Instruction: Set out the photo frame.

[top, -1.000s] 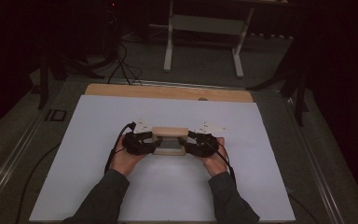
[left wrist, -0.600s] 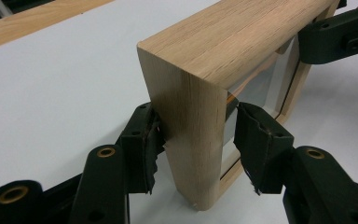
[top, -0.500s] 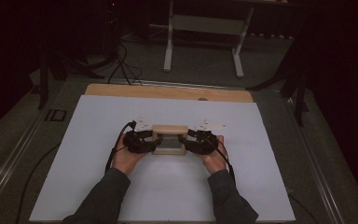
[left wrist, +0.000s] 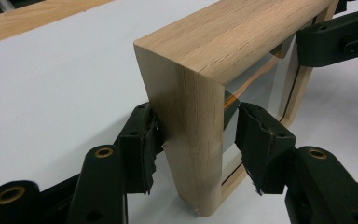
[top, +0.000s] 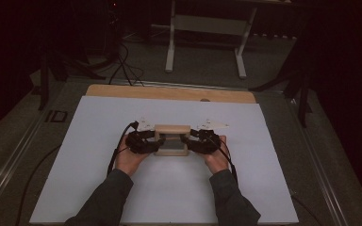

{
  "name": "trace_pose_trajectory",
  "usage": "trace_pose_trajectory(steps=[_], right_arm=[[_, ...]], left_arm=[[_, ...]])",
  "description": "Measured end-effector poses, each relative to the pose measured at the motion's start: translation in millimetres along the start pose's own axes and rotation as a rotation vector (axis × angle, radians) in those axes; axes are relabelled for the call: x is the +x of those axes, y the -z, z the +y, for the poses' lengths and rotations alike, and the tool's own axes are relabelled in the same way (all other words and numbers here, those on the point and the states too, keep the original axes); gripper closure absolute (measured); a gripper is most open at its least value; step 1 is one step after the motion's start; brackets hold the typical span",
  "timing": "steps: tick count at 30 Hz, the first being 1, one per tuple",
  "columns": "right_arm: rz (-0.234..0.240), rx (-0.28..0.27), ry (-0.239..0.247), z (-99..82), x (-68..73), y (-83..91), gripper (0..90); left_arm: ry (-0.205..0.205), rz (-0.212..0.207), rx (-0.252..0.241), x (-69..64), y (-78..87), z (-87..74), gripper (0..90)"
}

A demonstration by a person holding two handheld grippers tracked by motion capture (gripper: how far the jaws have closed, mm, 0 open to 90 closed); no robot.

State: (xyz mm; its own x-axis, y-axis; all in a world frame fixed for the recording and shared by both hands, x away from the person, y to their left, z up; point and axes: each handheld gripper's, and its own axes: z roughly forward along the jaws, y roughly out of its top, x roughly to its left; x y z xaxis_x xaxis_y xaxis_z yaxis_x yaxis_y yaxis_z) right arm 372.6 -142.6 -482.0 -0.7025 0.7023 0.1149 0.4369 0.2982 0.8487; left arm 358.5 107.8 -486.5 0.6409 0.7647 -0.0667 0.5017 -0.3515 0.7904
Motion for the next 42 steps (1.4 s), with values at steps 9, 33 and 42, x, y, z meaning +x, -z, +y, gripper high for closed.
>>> trace_pose_trajectory(steps=[9,33,42], right_arm=[[-0.005,0.002,-0.006,1.1,-1.1,-2.7,50.2],[-0.010,0.003,-0.011,2.0,-2.1,-6.9,49.5],[-0.006,0.008,-0.005,3.2,-3.0,-8.5,49.1]], left_arm=[[0.015,-0.003,-0.006,1.8,-2.0,0.0,48.9],[0.032,-0.017,-0.007,6.5,-3.8,0.3,48.7],[0.034,-0.002,-0.001,5.3,-3.3,0.5,48.6]])
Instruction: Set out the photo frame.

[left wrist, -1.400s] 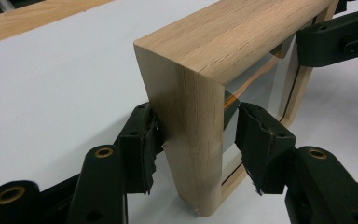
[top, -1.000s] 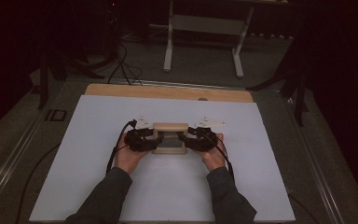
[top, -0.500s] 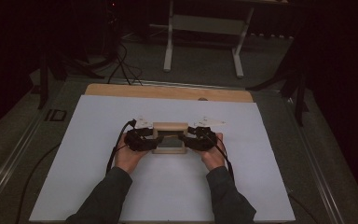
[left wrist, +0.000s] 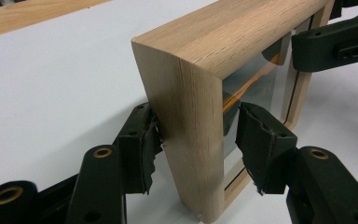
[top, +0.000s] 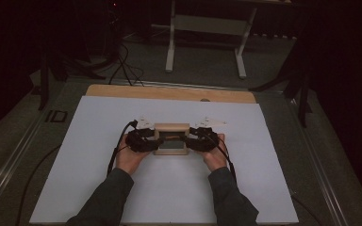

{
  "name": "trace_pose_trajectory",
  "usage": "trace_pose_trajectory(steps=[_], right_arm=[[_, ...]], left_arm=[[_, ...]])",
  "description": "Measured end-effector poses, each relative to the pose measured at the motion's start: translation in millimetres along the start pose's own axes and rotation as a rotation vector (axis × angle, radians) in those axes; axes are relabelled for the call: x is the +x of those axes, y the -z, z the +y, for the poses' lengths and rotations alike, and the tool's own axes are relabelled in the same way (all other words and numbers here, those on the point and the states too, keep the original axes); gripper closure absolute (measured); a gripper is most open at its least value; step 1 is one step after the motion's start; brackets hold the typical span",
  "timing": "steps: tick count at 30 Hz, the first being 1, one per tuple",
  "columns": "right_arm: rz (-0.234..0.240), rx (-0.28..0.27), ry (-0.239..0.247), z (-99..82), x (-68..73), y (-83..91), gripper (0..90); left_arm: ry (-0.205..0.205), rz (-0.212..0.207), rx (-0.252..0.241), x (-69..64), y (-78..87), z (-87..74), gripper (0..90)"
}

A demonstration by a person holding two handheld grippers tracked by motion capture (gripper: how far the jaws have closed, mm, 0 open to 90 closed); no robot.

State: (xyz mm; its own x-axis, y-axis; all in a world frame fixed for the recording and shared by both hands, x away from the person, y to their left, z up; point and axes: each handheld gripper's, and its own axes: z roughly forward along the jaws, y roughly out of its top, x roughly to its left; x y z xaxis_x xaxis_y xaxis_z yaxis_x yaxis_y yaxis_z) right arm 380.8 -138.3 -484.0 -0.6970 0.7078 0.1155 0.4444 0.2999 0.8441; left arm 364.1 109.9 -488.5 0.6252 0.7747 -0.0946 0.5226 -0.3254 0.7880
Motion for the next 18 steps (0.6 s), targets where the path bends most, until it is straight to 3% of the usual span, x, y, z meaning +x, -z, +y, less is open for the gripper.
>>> trace_pose_trajectory(steps=[18], right_arm=[[-0.005,0.009,0.005,-0.6,0.6,0.4,49.2]], left_arm=[[-0.010,-0.022,-0.008,3.3,-0.3,-0.9,48.7]])
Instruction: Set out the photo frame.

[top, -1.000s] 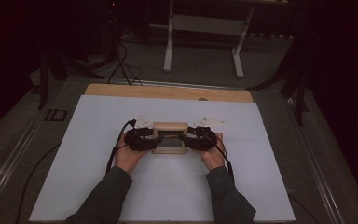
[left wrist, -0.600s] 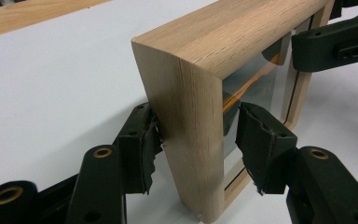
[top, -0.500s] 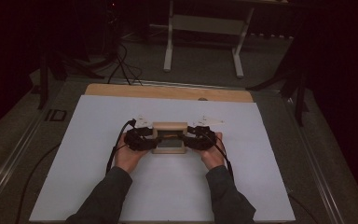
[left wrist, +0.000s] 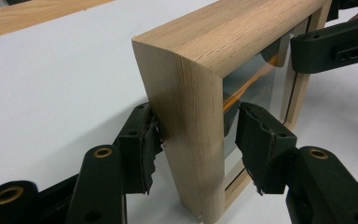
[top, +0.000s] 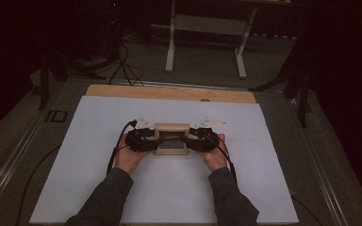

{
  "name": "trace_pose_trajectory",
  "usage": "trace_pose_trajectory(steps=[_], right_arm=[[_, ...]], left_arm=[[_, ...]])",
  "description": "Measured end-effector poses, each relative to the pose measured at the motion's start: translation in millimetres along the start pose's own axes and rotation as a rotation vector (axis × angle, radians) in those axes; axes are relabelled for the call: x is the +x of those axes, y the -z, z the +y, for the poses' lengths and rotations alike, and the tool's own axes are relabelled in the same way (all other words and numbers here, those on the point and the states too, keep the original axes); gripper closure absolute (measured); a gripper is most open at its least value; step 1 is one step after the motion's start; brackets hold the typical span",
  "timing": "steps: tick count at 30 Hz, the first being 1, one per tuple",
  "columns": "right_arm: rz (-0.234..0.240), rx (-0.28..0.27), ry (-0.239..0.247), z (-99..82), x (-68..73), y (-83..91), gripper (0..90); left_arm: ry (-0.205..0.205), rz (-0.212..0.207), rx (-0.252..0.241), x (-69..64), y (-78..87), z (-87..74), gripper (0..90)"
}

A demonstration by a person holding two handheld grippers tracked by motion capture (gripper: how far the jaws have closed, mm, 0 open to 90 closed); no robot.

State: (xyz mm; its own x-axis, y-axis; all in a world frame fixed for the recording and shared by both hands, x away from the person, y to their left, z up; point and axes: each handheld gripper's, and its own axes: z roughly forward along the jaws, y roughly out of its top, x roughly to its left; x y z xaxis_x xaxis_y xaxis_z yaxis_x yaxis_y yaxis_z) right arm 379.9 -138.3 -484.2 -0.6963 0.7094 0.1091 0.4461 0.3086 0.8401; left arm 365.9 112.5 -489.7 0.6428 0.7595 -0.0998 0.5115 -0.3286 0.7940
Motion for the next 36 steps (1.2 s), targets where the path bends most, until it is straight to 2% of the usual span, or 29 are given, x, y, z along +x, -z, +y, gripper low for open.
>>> trace_pose_trajectory(steps=[8,19,29,36], right_arm=[[0.010,0.002,0.003,-0.3,0.3,0.9,44.7],[0.008,0.004,0.002,0.6,-1.1,6.1,36.8],[0.002,0.012,0.012,0.4,-2.2,13.3,35.0],[0.000,0.020,0.032,0.4,-2.6,22.5,35.0]], left_arm=[[0.012,0.006,0.023,-0.1,-2.0,-1.4,44.2],[0.028,0.007,0.014,1.1,3.9,-1.3,40.4],[0.032,0.006,0.005,1.7,16.8,-2.6,40.4],[0.017,0.009,0.014,1.7,28.8,-3.9,40.4]])
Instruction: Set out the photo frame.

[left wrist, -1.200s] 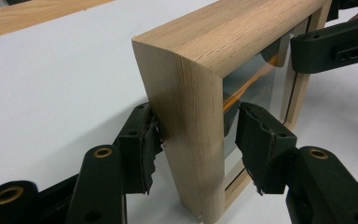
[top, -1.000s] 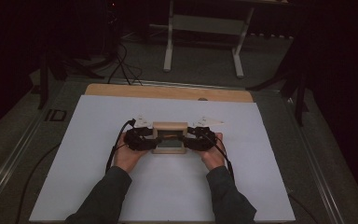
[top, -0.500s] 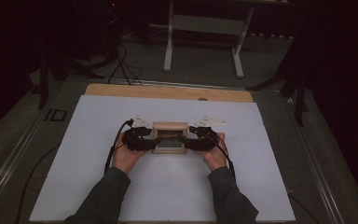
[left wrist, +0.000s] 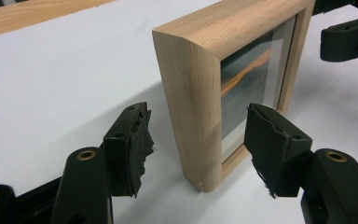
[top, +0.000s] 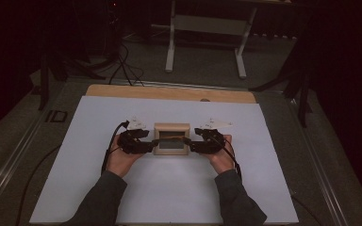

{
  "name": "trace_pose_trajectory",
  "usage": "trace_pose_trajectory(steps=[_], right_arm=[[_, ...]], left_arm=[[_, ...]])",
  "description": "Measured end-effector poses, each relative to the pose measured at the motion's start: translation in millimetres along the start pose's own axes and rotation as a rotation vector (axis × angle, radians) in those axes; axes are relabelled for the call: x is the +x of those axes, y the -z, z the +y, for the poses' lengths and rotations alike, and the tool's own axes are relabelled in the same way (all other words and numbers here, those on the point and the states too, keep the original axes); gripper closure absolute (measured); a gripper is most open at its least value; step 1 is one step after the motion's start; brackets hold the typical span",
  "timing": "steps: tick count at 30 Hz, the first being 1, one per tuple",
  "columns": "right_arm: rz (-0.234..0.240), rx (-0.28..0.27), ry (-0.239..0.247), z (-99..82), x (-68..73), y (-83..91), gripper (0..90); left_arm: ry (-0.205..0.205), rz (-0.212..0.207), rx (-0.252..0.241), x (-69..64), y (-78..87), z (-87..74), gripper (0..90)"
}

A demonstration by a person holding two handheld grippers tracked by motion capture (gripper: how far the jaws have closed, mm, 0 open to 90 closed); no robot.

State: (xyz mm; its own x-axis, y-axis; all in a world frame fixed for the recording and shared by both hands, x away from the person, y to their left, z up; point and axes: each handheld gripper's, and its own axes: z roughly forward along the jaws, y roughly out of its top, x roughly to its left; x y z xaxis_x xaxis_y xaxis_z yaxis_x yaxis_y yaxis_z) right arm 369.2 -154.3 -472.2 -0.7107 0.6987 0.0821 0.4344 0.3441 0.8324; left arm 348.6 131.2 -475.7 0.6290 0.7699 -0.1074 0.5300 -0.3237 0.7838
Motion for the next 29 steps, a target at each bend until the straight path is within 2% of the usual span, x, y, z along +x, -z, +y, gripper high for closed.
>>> trace_pose_trajectory(steps=[14,25,29], right_arm=[[-0.011,0.044,0.018,-10.3,-5.1,17.8,34.8],[-0.025,0.065,0.019,-23.3,-11.2,35.0,34.6],[-0.031,0.089,0.022,-30.3,-12.7,41.2,34.3]], left_arm=[[-0.004,0.010,0.005,4.3,28.3,-9.0,40.7],[0.009,0.031,0.017,11.8,45.8,-27.3,40.6],[0.012,0.046,0.027,14.2,52.2,-36.7,40.4]])
